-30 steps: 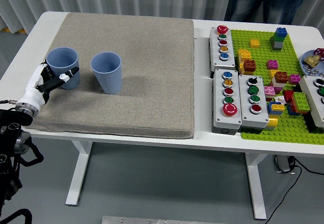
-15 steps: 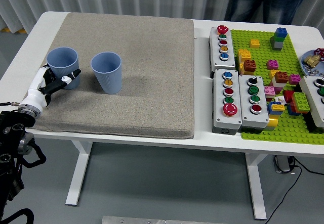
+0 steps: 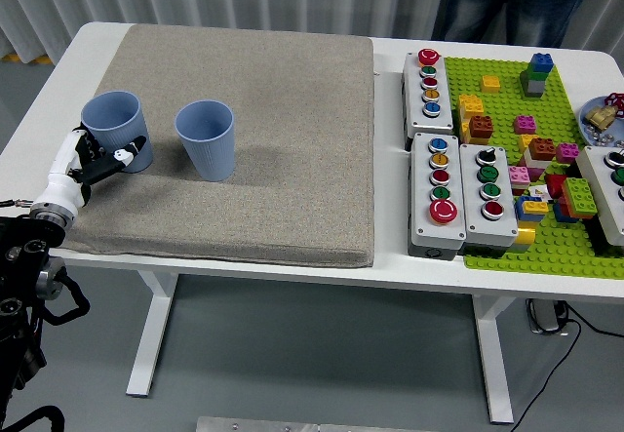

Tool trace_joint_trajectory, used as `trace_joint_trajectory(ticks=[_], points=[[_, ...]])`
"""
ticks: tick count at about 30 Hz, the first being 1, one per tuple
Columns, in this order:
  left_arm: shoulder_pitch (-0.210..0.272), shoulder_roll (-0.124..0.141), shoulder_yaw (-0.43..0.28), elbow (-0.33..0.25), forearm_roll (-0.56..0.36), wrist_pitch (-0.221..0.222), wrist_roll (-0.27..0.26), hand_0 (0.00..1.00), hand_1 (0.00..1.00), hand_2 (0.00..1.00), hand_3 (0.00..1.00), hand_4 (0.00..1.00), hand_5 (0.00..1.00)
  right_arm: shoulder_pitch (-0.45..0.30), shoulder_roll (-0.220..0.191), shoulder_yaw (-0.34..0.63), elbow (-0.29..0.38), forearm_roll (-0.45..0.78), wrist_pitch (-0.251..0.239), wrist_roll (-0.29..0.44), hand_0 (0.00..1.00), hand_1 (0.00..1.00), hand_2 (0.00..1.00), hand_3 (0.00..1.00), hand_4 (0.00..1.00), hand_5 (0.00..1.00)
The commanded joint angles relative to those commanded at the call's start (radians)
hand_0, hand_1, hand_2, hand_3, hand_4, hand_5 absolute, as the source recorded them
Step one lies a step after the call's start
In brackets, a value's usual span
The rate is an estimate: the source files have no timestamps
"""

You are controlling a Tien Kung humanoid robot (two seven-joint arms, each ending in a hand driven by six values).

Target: Pick cup pour cup place

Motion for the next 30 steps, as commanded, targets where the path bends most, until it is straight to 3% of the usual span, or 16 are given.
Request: trace_joint_trajectory(ticks=[1, 2, 6, 7, 24, 30], points=[[0.003, 0.0, 0.001, -0.003, -0.002, 0.0, 0.0, 0.763, 0.689, 0.851, 0.968, 0.678, 0.136, -0.001, 0.0, 0.0, 0.0, -0.001, 0.0, 0.0, 0.748, 0.7, 0.757, 0.61, 0.089, 0.291], [0.004, -0.001, 0.002, -0.005, -0.004, 0.0, 0.001, 0.659, 0.668, 0.832, 0.95, 0.666, 0.141, -0.002, 0.0, 0.001, 0.0, -0.001, 0.0, -0.001, 0.748, 0.7, 0.757, 0.61, 0.089, 0.291], [0.013, -0.001, 0.008, -0.021, -0.014, -0.003, 0.001, 0.659, 0.668, 0.832, 0.95, 0.666, 0.141, -0.003, 0.0, 0.002, 0.0, -0.005, 0.001, -0.001, 0.748, 0.7, 0.757, 0.61, 0.089, 0.291], [0.014, -0.001, 0.01, -0.023, -0.013, -0.003, 0.001, 0.558, 0.642, 0.815, 0.932, 0.652, 0.142, -0.003, 0.0, 0.001, 0.0, -0.005, 0.001, -0.001, 0.748, 0.7, 0.757, 0.611, 0.089, 0.29], [0.039, 0.012, 0.012, -0.126, 0.018, 0.022, 0.003, 0.562, 0.641, 0.805, 0.908, 0.641, 0.148, 0.001, -0.003, -0.003, 0.0, 0.005, 0.001, 0.003, 0.748, 0.7, 0.757, 0.61, 0.088, 0.289], [0.057, 0.024, 0.008, -0.204, 0.119, 0.048, 0.011, 0.565, 0.644, 0.805, 0.894, 0.64, 0.146, 0.003, -0.005, -0.004, 0.0, 0.006, 0.001, 0.003, 0.748, 0.7, 0.757, 0.61, 0.088, 0.288]])
